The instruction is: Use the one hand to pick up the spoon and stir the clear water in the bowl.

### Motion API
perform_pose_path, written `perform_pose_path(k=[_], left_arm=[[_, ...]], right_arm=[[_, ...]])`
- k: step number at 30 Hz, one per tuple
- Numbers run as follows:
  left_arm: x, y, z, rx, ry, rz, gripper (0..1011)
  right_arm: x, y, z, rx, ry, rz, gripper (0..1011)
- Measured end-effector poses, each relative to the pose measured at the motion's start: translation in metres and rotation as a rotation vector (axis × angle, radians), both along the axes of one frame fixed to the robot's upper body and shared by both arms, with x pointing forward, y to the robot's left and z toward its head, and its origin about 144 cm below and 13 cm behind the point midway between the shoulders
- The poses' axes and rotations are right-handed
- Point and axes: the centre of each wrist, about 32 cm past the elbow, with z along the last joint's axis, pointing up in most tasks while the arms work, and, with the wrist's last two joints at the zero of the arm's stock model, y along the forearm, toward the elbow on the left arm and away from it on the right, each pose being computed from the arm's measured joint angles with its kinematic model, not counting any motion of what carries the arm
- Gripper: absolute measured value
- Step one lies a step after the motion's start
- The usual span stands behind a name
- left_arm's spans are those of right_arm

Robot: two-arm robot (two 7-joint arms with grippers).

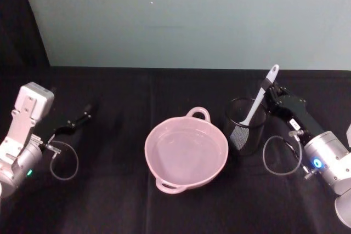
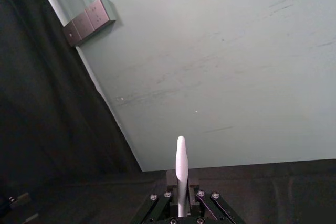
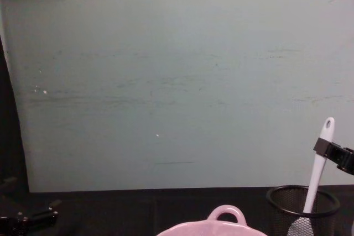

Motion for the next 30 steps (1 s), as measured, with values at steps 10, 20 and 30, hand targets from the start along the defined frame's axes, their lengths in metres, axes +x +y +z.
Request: perform_pose_path(k=[10, 20, 30], left_arm=[[0.0000, 0.0000, 0.0000, 0.000, 0.000, 0.000, 1005], [0.0000, 0.0000, 0.0000, 0.000, 0.000, 0.000, 1005], [0.0000, 0.0000, 0.0000, 0.000, 0.000, 0.000, 1005]], right_arm=[[-0.0003, -0.0005, -0.0008, 0.005, 0.000, 0.001, 110], [-0.0001, -0.0005, -0.0003, 0.003, -0.002, 0.000, 335], [-0.0001, -0.0004, 0.0000, 0.002, -0.002, 0.000, 666]])
